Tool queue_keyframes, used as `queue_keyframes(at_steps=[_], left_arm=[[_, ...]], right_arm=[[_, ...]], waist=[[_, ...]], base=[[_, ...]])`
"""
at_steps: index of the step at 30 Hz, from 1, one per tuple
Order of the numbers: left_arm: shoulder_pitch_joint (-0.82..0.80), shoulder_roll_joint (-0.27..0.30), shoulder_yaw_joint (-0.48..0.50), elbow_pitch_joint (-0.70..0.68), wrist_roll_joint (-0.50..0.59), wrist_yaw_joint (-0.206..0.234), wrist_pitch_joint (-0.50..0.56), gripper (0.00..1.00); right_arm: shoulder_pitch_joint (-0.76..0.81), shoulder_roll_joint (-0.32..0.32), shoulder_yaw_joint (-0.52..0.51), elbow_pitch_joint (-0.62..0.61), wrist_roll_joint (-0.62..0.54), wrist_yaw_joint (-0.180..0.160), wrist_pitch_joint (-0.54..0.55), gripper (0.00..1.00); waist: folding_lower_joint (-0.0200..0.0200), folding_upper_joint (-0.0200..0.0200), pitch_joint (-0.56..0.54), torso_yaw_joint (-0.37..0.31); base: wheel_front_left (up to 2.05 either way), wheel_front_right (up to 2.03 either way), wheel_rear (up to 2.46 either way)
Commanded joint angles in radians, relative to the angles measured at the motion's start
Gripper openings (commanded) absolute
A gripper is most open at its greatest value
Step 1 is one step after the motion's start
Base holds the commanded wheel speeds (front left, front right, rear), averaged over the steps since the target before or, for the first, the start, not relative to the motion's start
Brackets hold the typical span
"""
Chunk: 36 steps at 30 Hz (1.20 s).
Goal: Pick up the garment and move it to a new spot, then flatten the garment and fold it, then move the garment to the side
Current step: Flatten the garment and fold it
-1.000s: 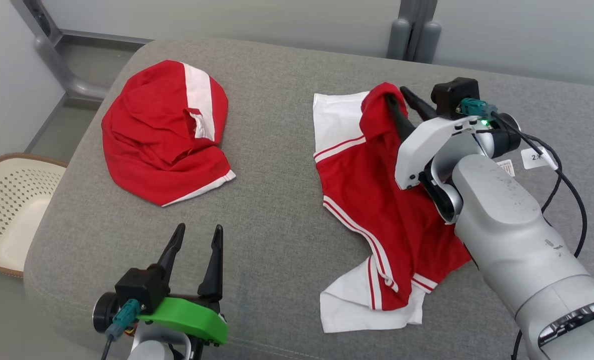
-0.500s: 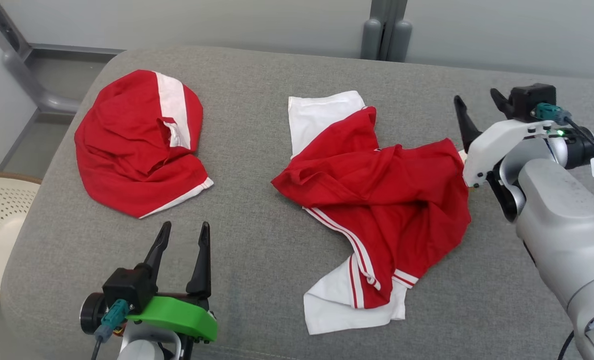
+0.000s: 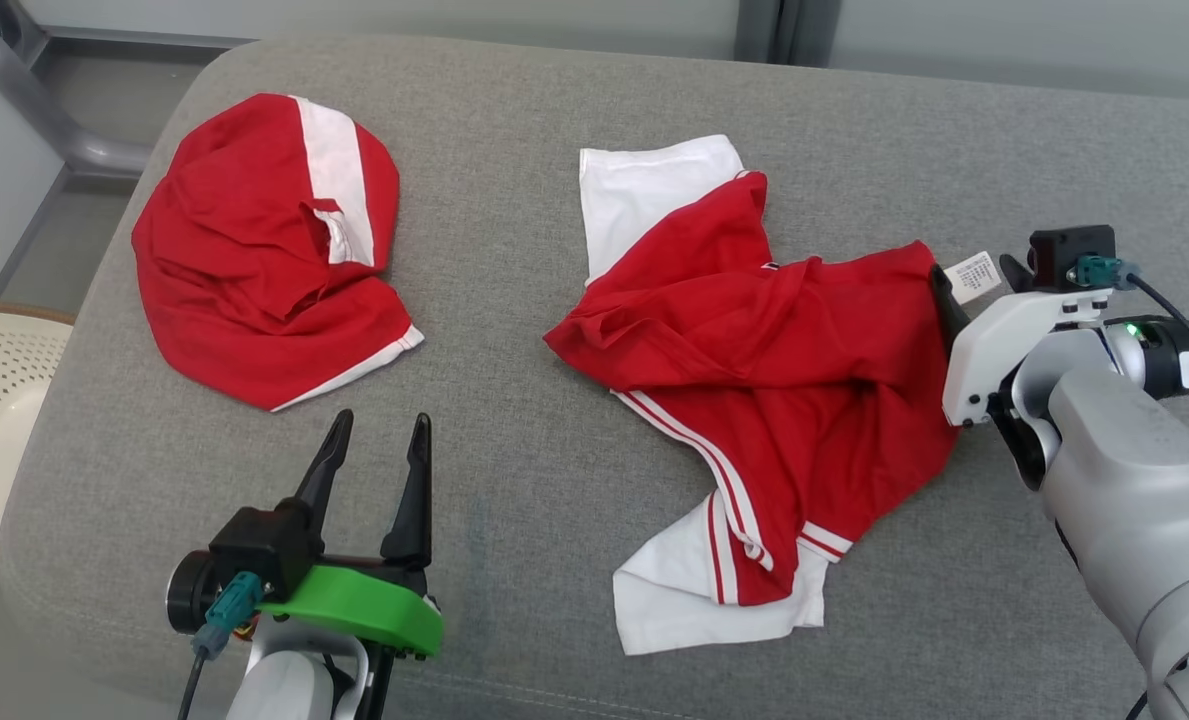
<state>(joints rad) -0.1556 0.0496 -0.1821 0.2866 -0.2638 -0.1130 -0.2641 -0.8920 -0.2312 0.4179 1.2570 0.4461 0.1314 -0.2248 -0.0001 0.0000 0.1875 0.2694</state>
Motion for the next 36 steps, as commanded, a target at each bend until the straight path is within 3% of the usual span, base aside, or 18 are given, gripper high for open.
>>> queue_keyframes(at_steps=[1, 6, 7, 9, 15, 22, 28, 36], left_arm=[[-0.016, 0.002, -0.001, 0.001, -0.014, -0.001, 0.000, 1.00], [-0.025, 0.002, -0.006, 0.002, -0.020, 0.000, 0.000, 1.00], [-0.026, 0.002, -0.006, 0.003, -0.020, 0.000, 0.000, 1.00], [-0.029, 0.002, -0.005, 0.003, -0.020, 0.003, 0.000, 1.00], [-0.024, 0.002, -0.002, 0.008, -0.018, 0.007, 0.000, 1.00], [0.011, 0.002, 0.006, 0.017, -0.005, 0.009, 0.000, 1.00], [0.044, 0.002, 0.021, 0.017, 0.000, 0.007, 0.000, 1.00], [0.083, 0.002, 0.040, 0.012, 0.013, 0.006, 0.000, 1.00]], right_arm=[[0.017, 0.004, 0.000, 0.010, 0.010, -0.001, 0.015, 1.00], [0.044, 0.003, -0.008, 0.022, 0.019, -0.001, 0.046, 1.00], [0.053, 0.008, -0.009, 0.024, 0.024, -0.001, 0.056, 0.41], [0.062, 0.009, -0.011, 0.027, 0.033, -0.001, 0.072, 0.00], [0.079, 0.014, -0.023, 0.026, 0.064, -0.002, 0.046, 0.00], [0.139, 0.002, -0.008, -0.077, 0.102, -0.002, -0.028, 0.00], [0.233, -0.047, -0.015, -0.207, 0.131, -0.002, -0.040, 0.00], [0.428, -0.073, -0.141, -0.435, 0.159, -0.002, -0.041, 0.00]], waist=[[0.0001, 0.0000, 0.012, 0.013], [0.0001, 0.0000, 0.024, 0.023], [0.0001, 0.0000, 0.026, 0.024], [0.0001, 0.0000, 0.028, 0.024], [0.0001, 0.0000, 0.018, 0.011], [0.0001, 0.0000, -0.035, -0.021], [0.0001, 0.0000, -0.078, -0.063], [0.0001, 0.0000, -0.124, -0.121]], base=[[0.00, 0.00, 0.00], [0.00, 0.00, 0.00], [0.00, 0.00, 0.00], [0.00, 0.00, 0.00], [0.00, 0.00, 0.00], [0.00, 0.00, 0.00], [0.00, 0.00, 0.00], [0.00, 0.00, 0.00]])
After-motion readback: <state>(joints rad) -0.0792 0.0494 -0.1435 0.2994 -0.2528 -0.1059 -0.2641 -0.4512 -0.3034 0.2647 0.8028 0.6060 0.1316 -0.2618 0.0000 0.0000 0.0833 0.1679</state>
